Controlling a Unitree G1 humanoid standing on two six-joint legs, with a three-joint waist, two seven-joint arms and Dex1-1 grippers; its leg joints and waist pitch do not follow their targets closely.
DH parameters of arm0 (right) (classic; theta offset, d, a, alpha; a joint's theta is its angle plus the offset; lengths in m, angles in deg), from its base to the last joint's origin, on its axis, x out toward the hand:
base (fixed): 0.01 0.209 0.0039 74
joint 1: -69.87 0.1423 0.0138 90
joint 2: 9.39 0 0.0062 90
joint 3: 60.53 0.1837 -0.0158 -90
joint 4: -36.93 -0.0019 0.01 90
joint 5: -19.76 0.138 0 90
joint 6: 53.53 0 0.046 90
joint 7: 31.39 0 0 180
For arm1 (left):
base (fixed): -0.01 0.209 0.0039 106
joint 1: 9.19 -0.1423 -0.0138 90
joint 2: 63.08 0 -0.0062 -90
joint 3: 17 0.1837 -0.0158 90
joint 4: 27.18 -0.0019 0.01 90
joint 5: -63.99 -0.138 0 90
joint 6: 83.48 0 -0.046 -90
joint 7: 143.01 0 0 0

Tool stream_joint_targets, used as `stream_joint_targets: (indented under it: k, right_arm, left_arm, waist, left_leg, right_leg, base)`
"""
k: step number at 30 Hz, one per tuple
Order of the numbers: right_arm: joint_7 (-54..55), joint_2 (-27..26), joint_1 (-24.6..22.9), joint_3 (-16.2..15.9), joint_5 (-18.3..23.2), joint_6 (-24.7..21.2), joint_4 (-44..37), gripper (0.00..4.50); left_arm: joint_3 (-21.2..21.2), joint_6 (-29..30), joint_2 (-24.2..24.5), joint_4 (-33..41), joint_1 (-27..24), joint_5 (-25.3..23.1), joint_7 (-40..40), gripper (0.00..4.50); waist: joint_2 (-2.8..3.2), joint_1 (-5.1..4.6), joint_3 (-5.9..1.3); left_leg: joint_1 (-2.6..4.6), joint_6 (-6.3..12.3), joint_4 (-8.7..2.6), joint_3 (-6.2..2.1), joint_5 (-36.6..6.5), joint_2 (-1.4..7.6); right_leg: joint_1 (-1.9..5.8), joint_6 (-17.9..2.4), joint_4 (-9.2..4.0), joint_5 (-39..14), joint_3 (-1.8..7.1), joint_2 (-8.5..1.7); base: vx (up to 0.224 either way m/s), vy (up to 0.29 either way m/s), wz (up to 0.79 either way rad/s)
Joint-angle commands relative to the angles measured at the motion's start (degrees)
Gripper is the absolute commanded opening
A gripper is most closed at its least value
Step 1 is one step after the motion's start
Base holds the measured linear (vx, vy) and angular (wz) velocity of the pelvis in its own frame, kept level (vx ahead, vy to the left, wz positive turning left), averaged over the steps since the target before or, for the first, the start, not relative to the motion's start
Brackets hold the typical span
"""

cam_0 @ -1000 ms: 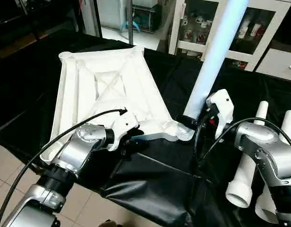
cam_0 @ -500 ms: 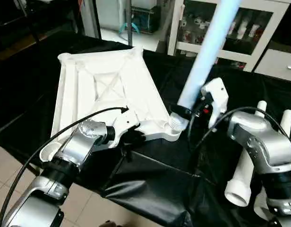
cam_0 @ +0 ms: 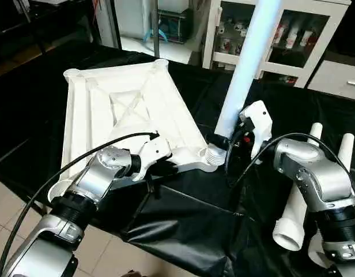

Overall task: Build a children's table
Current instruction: Pick table leg

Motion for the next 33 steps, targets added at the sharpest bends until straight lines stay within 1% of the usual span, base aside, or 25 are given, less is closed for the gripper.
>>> stream_joint_targets:
  k: [1,3,4,5,7,8,9,10,11,15,17,18,20,21,23,24,25,26,27,28,30,33]
  right_arm:
    - [-0.4,0.2,0.9,0.1,0.3,0.4,-0.7,1.84]
    - [-0.5,0.0,1.1,0.2,0.2,0.3,-0.4,1.84]
    - [-0.5,0.0,1.1,0.2,0.2,0.3,-0.4,1.84]
    - [-0.7,-0.2,1.4,0.2,-0.1,0.5,0.1,1.84]
    - [-0.8,-0.4,1.6,0.2,-0.2,0.6,0.4,1.84]
    - [-0.8,-0.7,2.1,0.1,-0.3,0.8,1.3,1.84]
    - [-0.8,-0.8,2.2,0.0,-0.4,0.9,1.6,1.84]
    - [-0.8,-0.9,2.3,0.0,-0.4,1.0,1.7,1.84]
    - [-0.9,-1.2,2.7,-0.1,-0.4,1.2,2.6,1.84]
    - [-1.1,-2.1,3.6,-0.7,-0.9,1.9,5.0,1.84]
    - [-1.2,-2.5,4.3,-0.9,-1.3,2.5,6.6,1.84]
    - [-1.5,-2.9,4.9,-1.1,-1.5,2.6,7.6,1.84]
    - [-1.7,-3.0,5.2,-1.2,-1.5,2.5,8.1,1.84]
    - [-1.9,-3.1,5.4,-1.4,-1.6,2.4,8.4,1.84]
    - [-2.1,-3.2,5.7,-1.5,-1.6,2.2,8.9,1.84]
    - [-2.3,-3.2,5.9,-1.7,-2.0,2.3,9.5,1.84]
    - [-2.3,-3.2,5.9,-1.7,-2.0,2.3,9.5,1.84]
    - [-2.5,-3.2,6.0,-1.9,-2.2,2.3,10.1,1.84]
    - [-2.6,-3.2,6.0,-1.9,-2.2,2.3,10.2,1.84]
    - [-2.9,-3.2,6.1,-2.0,-2.2,2.0,10.5,1.84]
    - [-3.3,-2.9,6.2,-2.4,-2.5,1.8,11.1,1.84]
    - [-4.3,-2.3,6.2,-2.8,-2.6,1.4,11.3,1.84]
  left_arm:
    - [1.3,0.9,0.0,-2.2,-1.2,-1.5,0.4,0.79]
    - [1.4,-0.2,-0.2,-3.7,-0.7,-2.1,1.0,1.08]
    - [1.4,-0.2,-0.2,-3.7,-0.7,-2.1,1.0,1.08]
    - [1.4,0.1,-0.2,-4.1,-0.6,-2.1,0.3,0.81]
    - [1.5,0.5,-0.2,-4.2,-0.6,-2.0,-0.1,0.63]
    - [1.7,1.2,0.0,-4.0,-0.7,-2.0,-1.0,0.66]
    - [1.8,1.5,0.1,-3.8,-0.8,-1.9,-1.4,0.43]
    - [1.9,1.6,0.1,-3.7,-0.9,-1.9,-1.7,0.43]
    - [2.1,2.1,0.3,-3.3,-1.2,-1.8,-2.5,0.23]
    - [2.6,2.9,0.6,-2.9,-2.0,-1.7,-3.8,0.06]
    - [2.7,3.4,0.7,-2.6,-2.2,-1.3,-4.6,0.06]
    - [2.7,3.8,0.8,-2.1,-2.5,-1.2,-4.9,0.06]
    - [2.8,4.2,1.0,-1.6,-2.7,-1.2,-5.4,0.0]
    - [2.9,4.1,1.2,-1.3,-2.9,-1.3,-5.6,0.0]
    - [3.0,3.8,1.3,-0.8,-3.1,-1.4,-5.7,0.0]
    - [3.0,3.5,1.5,0.0,-3.4,-1.4,-6.0,0.0]
    - [3.0,3.5,1.5,0.0,-3.4,-1.4,-6.0,0.0]
    - [3.2,3.2,1.7,1.0,-3.8,-1.2,-6.8,0.0]
    - [3.2,3.3,1.7,1.3,-3.9,-1.1,-6.9,0.0]
    - [3.2,3.6,1.9,2.1,-4.2,-0.9,-7.3,0.0]
    - [3.2,4.0,2.1,2.7,-4.4,-1.1,-7.3,0.0]
    - [3.1,4.1,2.3,3.0,-4.6,-1.3,-7.1,0.0]
  waist:
    - [-0.23,0.01,-3.62]
    - [-0.23,-0.02,-3.51]
    - [-0.23,-0.02,-3.51]
    - [-0.24,-0.05,-3.4]
    - [-0.22,-0.09,-3.38]
    - [-0.16,-0.09,-3.4]
    - [-0.2,-0.24,-3.41]
    - [-0.19,-0.28,-3.44]
    - [-0.12,-0.32,-3.44]
    - [-0.1,-0.64,-3.54]
    - [-0.05,-0.74,-3.68]
    - [-0.33,-0.75,-3.78]
    - [-0.13,-0.73,-3.77]
    - [-0.45,-0.73,-3.78]
    - [-0.21,-0.62,-3.79]
    - [-0.54,-0.67,-3.85]
    - [-0.54,-0.67,-3.85]
    - [-0.34,-0.64,-3.85]
    - [-0.33,-0.64,-3.89]
    - [-0.61,-0.63,-3.88]
    - [-0.47,-0.64,-3.8]
    - [-0.62,-0.61,-3.75]
  left_leg:
    - [0.19,0.83,-4.19,-1.15,-8.2,2.96]
    - [0.22,0.69,-4.29,-1.17,-9.0,2.92]
    - [0.22,0.69,-4.29,-1.17,-9.0,2.92]
    - [0.32,0.44,-4.37,-1.19,-9.9,2.91]
    - [0.36,0.28,-4.43,-1.23,-10.4,2.93]
    - [0.39,0.17,-4.42,-1.27,-10.6,2.92]
    - [0.27,0.13,-4.46,-1.32,-10.4,2.92]
    - [0.36,0.11,-4.44,-1.3,-10.3,2.95]
    - [0.31,0.14,-4.45,-1.32,-10.2,2.95]
    - [0.16,0.27,-4.4,-1.32,-9.6,2.95]
    - [0.1,0.62,-4.39,-1.3,-8.3,2.92]
    - [0.08,1.03,-4.27,-1.18,-7.3,2.89]
    - [0.1,1.54,-4.29,-1.16,-6.6,2.97]
    - [0.09,1.69,-4.29,-1.1,-6.5,2.96]
    - [0.18,1.91,-4.35,-1.1,-6.0,3.05]
    - [0.19,2.16,-4.36,-1.05,-5.6,3.07]
    - [0.19,2.16,-4.36,-1.05,-5.6,3.07]
    - [0.12,2.3,-4.38,-1.09,-5.1,3.1]
    - [0.12,2.37,-4.37,-1.1,-4.9,3.11]
    - [0.09,2.66,-4.38,-1.07,-4.7,3.12]
    - [0.18,2.83,-4.36,-0.97,-4.9,3.06]
    - [0.26,2.42,-4.45,-1.01,-5.6,3.16]
  right_leg:
    - [3.13,-12.0,-4.63,-10.8,2.96,-4.67]
    - [3.06,-11.5,-4.84,-12.4,2.96,-4.64]
    - [3.06,-11.5,-4.84,-12.4,2.96,-4.64]
    - [2.97,-11.1,-5.03,-14.1,2.96,-4.65]
    - [2.94,-10.9,-5.11,-15.1,2.95,-4.69]
    - [2.93,-10.8,-5.14,-15.5,2.97,-4.72]
    - [2.96,-10.8,-5.14,-15.6,2.98,-4.74]
    - [2.87,-10.9,-5.09,-15.2,2.99,-4.7]
    - [2.92,-11.0,-5.06,-14.9,2.99,-4.73]
    - [3.02,-11.8,-4.88,-13.1,2.98,-4.75]
    - [3.15,-12.6,-4.61,-10.5,2.91,-4.71]
    - [3.24,-13.1,-4.52,-8.7,2.94,-4.63]
    - [3.27,-13.8,-4.35,-7.3,2.9,-4.71]
    - [3.34,-13.8,-4.39,-7.3,2.88,-4.71]
    - [3.34,-13.8,-4.34,-6.9,2.86,-4.75]
    - [3.39,-14.1,-4.27,-6.0,2.83,-4.7]
    - [3.39,-14.1,-4.27,-6.0,2.83,-4.7]
    - [3.46,-14.3,-4.14,-5.4,2.83,-4.78]
    - [3.49,-14.3,-4.1,-5.1,2.81,-4.8]
    - [3.55,-14.3,-3.99,-4.8,2.83,-4.81]
    - [3.4,-14.3,-4.21,-5.5,2.84,-4.8]
    - [3.41,-14.0,-4.28,-7.1,2.84,-4.85]
  base:
    - [0.0,0.0,0.0]
    - [0.0,0.0,0.0]
    - [0.0,0.0,0.0]
    - [0.0,0.0,0.0]
    - [0.0,0.0,0.0]
    - [0.0,0.0,0.0]
    - [0.0,0.0,0.0]
    - [0.0,0.0,0.0]
    - [0.0,0.0,0.0]
    - [0.0,0.0,0.0]
    - [0.0,0.0,0.0]
    - [0.0,0.0,0.0]
    - [0.0,0.0,0.0]
    - [0.0,0.0,0.0]
    - [0.0,0.0,0.0]
    - [0.0,0.0,0.0]
    - [0.0,0.0,0.0]
    - [0.0,0.0,0.0]
    - [0.0,0.0,0.0]
    - [0.0,0.0,0.0]
    - [0.0,0.0,0.0]
    - [0.0,0.0,0.0]
